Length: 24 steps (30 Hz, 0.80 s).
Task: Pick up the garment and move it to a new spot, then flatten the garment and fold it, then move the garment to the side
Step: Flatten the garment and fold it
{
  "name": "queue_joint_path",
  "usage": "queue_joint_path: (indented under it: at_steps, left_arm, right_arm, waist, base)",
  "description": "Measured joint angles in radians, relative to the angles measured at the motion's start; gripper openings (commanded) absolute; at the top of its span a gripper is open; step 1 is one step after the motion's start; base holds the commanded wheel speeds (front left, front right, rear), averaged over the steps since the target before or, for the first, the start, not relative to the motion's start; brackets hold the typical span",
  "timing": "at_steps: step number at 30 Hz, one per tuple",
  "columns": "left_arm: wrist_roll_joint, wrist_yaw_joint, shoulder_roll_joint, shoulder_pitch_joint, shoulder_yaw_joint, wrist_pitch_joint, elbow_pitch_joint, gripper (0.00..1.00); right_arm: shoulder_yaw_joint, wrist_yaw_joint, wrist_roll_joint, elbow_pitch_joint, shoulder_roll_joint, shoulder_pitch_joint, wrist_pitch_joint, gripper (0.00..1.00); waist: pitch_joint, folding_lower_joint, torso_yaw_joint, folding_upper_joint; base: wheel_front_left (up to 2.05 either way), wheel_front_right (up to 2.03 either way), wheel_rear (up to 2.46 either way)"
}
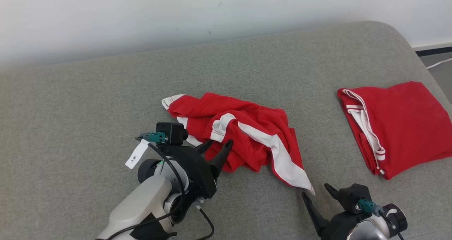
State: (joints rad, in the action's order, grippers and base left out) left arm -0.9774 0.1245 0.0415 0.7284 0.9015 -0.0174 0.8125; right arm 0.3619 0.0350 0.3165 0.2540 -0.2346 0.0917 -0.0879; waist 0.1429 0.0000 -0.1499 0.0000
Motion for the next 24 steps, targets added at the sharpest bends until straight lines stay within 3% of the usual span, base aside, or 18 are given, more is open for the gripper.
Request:
queue_joint_path:
  at_steps: [4,6,8,10,13,15,16,17,18,19,21,24]
  left_arm:
    - [0.000,-0.001,0.000,0.000,-0.006,0.001,-0.008,0.99]
    - [0.000,-0.002,0.000,0.000,-0.011,0.002,-0.011,0.94]
    - [0.000,-0.003,0.001,0.000,-0.013,0.005,-0.014,0.77]
    - [0.000,-0.010,0.003,0.000,-0.014,0.007,-0.016,0.47]
    - [0.000,-0.011,0.005,0.000,-0.015,0.008,-0.020,0.31]
    - [0.000,-0.013,0.004,0.000,-0.015,0.008,-0.023,0.20]
    - [0.000,-0.015,0.004,0.000,-0.015,0.008,-0.024,0.13]
    - [0.000,-0.018,0.004,0.000,-0.015,0.008,-0.025,0.10]
    - [0.000,-0.018,0.004,0.000,-0.015,0.008,-0.026,0.00]
    - [0.000,-0.018,0.004,0.000,-0.015,0.008,-0.028,0.00]
    - [0.000,-0.018,0.004,0.000,-0.015,0.008,-0.031,0.00]
    - [0.000,-0.018,0.004,0.000,-0.016,0.008,-0.035,0.00]
  right_arm:
    - [0.001,0.000,0.008,0.001,0.000,0.000,0.000,1.00]
    - [0.002,0.000,0.009,0.001,0.000,0.000,0.000,1.00]
    - [0.003,0.000,0.009,0.001,0.000,0.000,0.000,1.00]
    - [0.003,0.000,0.009,0.001,0.000,0.000,0.000,1.00]
    - [0.003,0.000,0.009,0.001,0.000,0.000,0.000,0.97]
    - [0.003,0.000,0.009,0.001,0.001,0.000,0.000,0.74]
    - [0.003,0.000,0.009,0.001,0.001,0.000,0.000,0.56]
    - [0.004,0.000,0.010,0.001,0.001,0.000,0.000,0.49]
    - [0.004,0.000,0.012,0.001,0.001,0.000,0.000,0.38]
    - [0.004,0.000,0.016,0.001,0.002,0.000,0.000,0.33]
    - [0.005,0.000,0.016,0.001,0.003,0.000,0.000,0.02]
    - [0.005,0.000,0.016,0.002,0.004,0.000,0.000,0.00]
  waist:
    - [-0.004,0.0000,0.005,0.0000]
    - [-0.006,0.0000,0.007,0.0000]
    - [-0.007,0.0000,0.008,0.0000]
    - [-0.007,0.0000,0.008,0.0000]
    - [-0.008,0.0000,0.007,0.0000]
    - [-0.007,0.0000,0.006,0.0000]
    - [-0.007,0.0000,0.005,0.0000]
    - [-0.007,0.0000,0.004,0.0000]
    - [-0.006,0.0000,0.004,0.0000]
    - [-0.006,0.0000,0.003,0.0000]
    - [-0.004,0.0000,0.002,0.0000]
    - [-0.003,0.0000,0.001,0.0000]
  base:
    - [0.00,0.00,0.00]
    - [0.00,0.00,0.00]
    - [0.00,0.00,0.00]
    - [0.00,0.00,0.00]
    - [0.00,0.00,0.00]
    - [0.00,0.00,0.00]
    - [0.00,0.00,0.00]
    - [0.00,0.00,0.00]
    - [0.00,0.00,0.00]
    - [0.00,0.00,0.00]
    - [0.00,0.00,0.00]
    - [0.00,0.00,0.00]
